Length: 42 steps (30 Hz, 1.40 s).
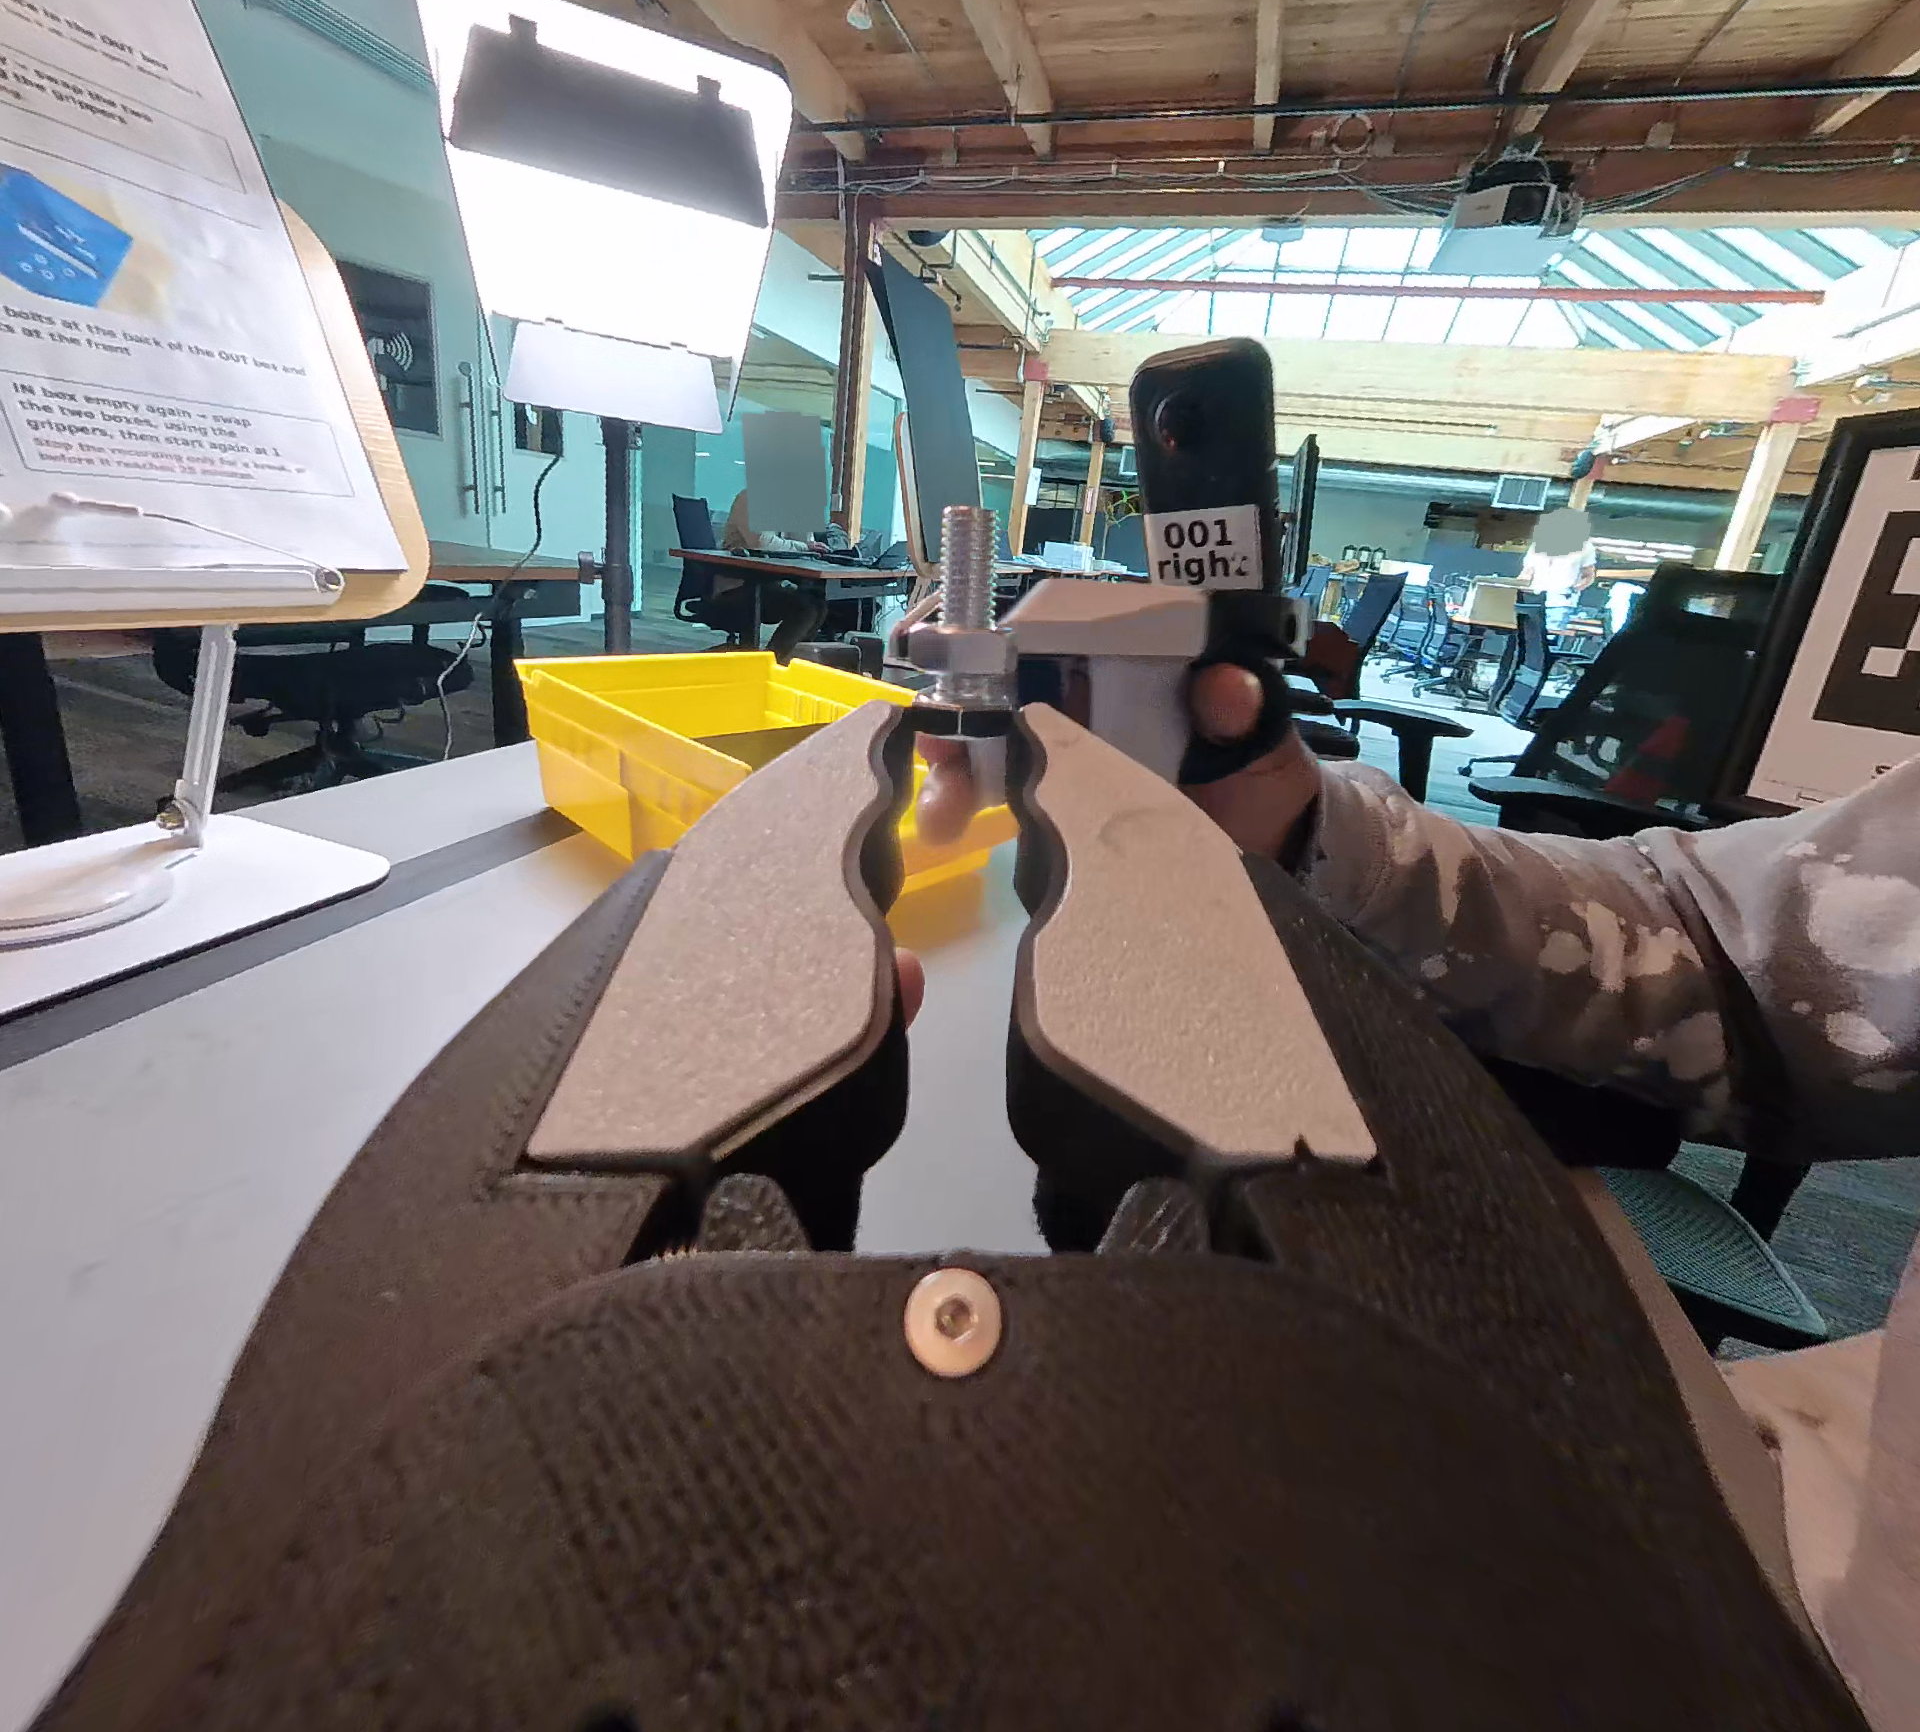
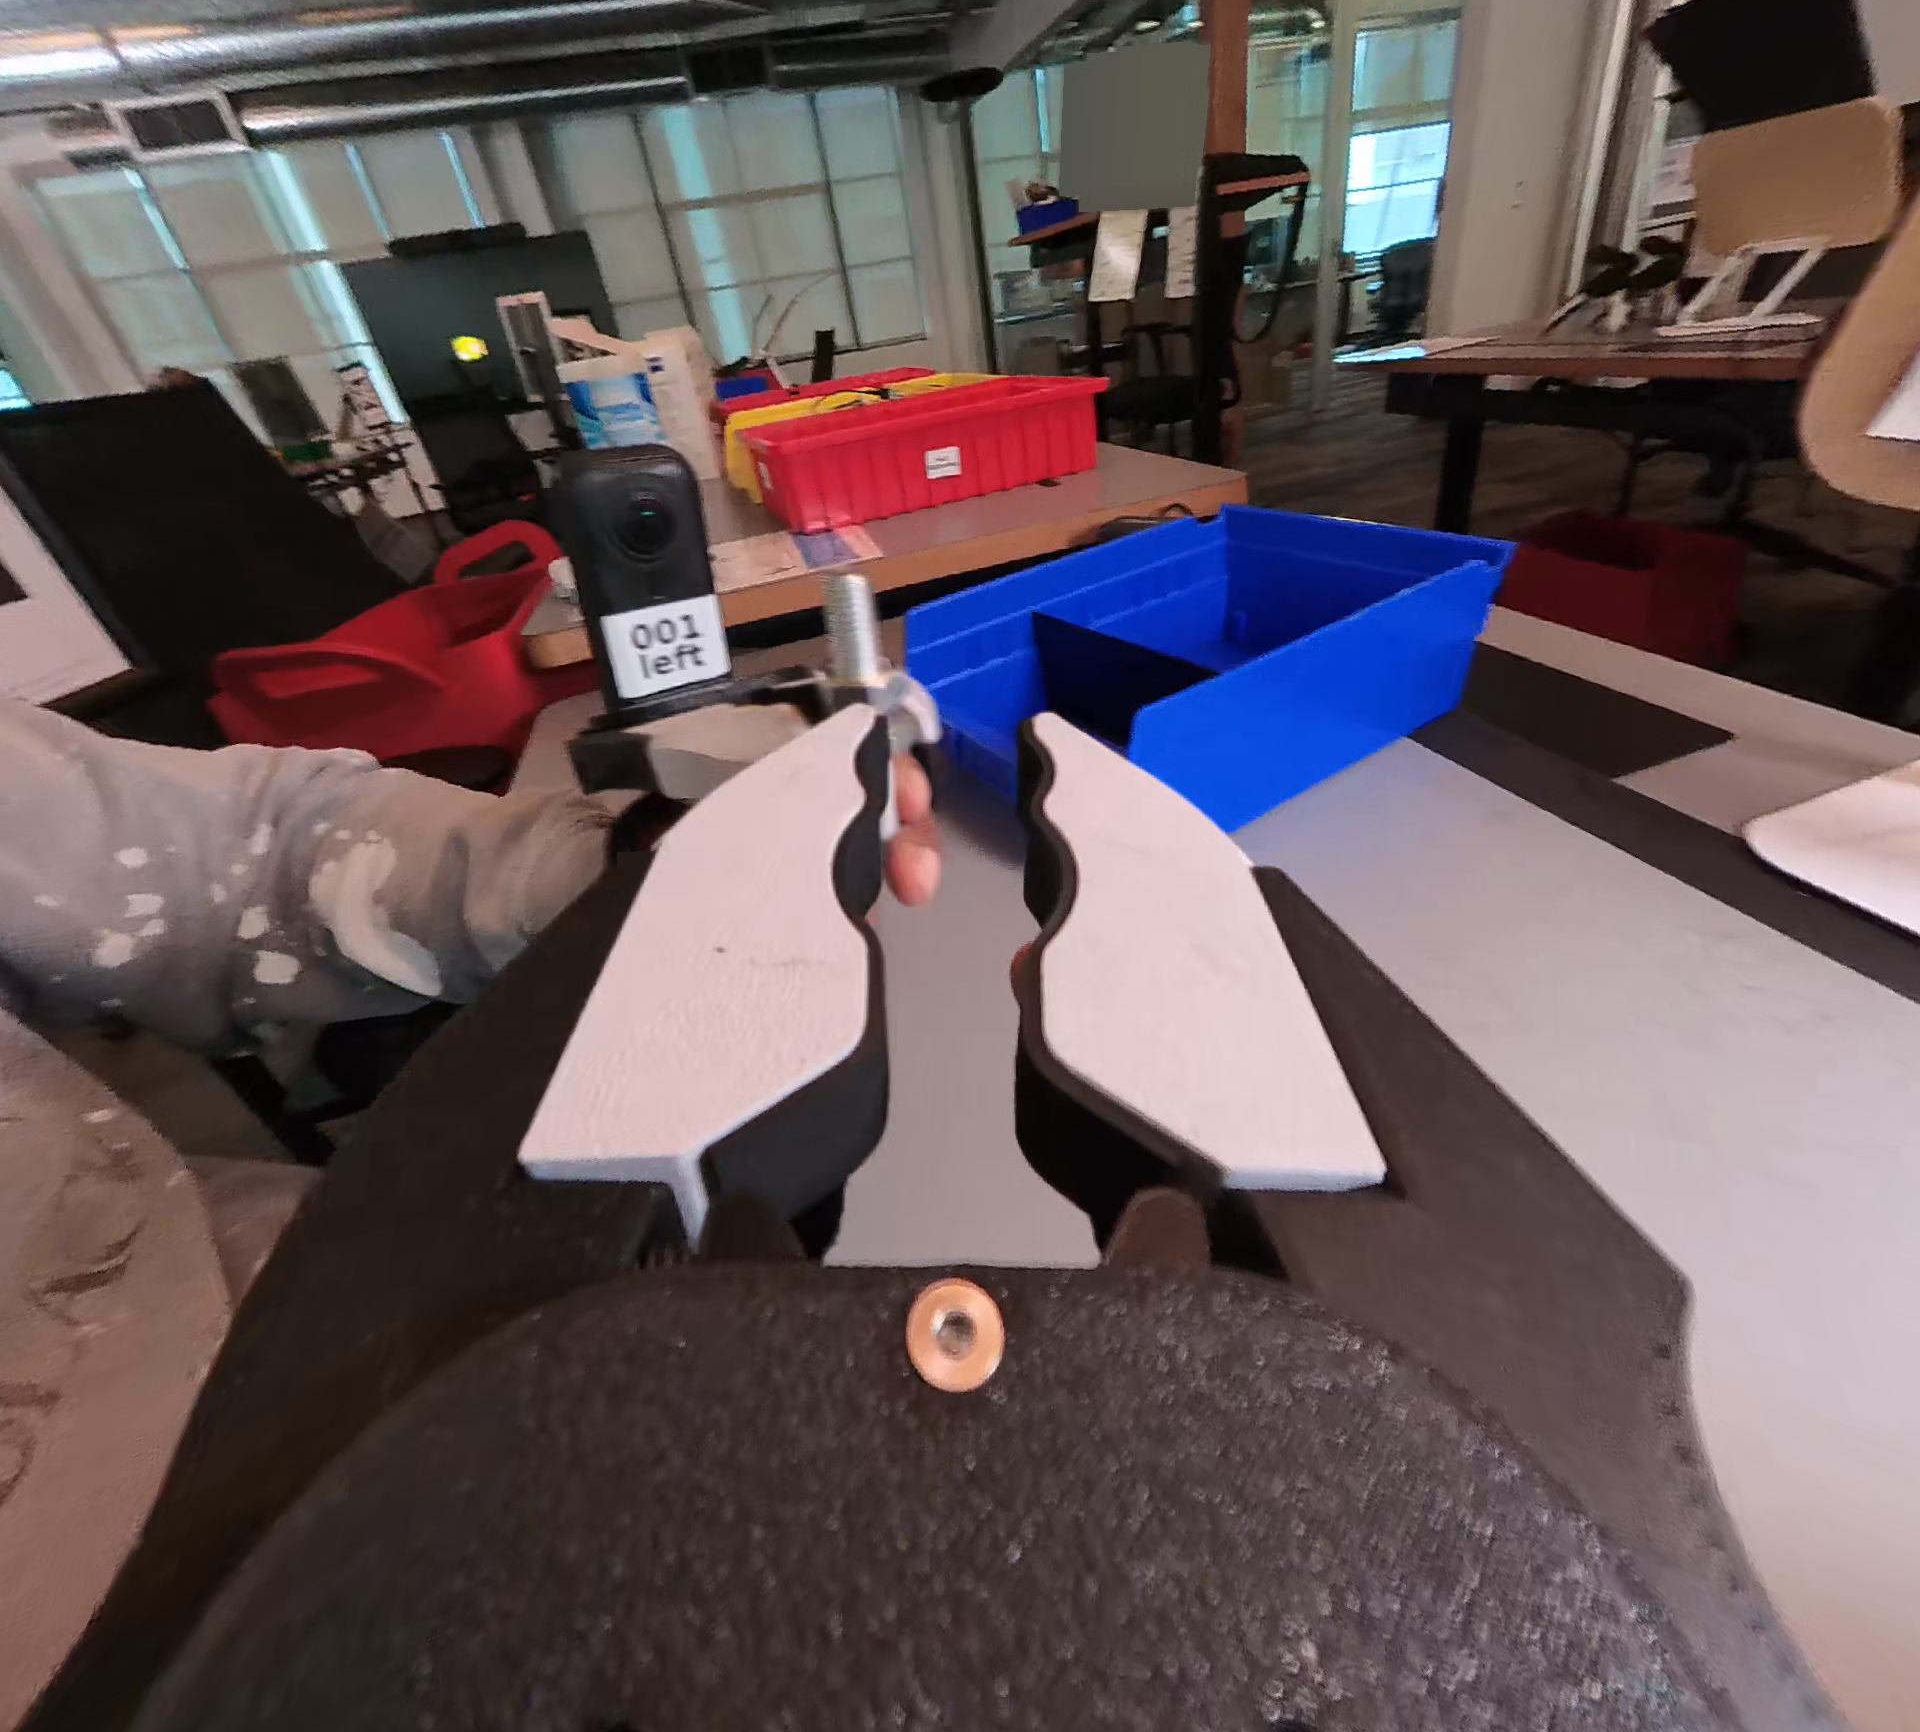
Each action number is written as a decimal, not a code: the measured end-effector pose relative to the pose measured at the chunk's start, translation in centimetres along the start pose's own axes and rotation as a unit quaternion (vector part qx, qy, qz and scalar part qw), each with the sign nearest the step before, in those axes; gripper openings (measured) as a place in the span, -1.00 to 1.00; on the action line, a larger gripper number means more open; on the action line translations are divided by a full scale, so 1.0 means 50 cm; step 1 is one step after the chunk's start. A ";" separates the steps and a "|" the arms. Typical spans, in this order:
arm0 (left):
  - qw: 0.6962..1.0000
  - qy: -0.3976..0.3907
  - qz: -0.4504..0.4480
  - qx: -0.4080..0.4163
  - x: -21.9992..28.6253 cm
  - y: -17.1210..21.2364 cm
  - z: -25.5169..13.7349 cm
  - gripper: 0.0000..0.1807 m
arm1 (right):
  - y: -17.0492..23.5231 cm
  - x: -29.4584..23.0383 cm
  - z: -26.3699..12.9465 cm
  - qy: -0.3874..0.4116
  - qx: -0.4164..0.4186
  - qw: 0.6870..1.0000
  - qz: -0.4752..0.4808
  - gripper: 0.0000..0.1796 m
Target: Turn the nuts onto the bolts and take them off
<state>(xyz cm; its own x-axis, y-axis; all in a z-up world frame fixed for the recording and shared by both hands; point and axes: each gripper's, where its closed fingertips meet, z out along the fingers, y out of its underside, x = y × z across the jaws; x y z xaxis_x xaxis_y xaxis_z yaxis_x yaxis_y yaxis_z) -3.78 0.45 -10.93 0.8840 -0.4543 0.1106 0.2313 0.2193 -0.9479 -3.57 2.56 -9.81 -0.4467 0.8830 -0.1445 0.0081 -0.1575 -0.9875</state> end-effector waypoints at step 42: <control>1.000 -0.001 0.006 0.007 -0.007 -0.008 -0.007 -0.80 | -0.011 0.032 0.015 0.052 0.052 0.997 0.015 -1.00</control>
<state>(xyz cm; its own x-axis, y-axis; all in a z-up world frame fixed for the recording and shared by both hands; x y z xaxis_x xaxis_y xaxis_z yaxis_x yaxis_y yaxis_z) -4.31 0.23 -10.70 0.8874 -0.4501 0.0999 0.2267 0.2372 -0.9446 -4.97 3.74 -9.48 -0.3520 0.9174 -0.1857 -0.0753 -0.2255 -0.9713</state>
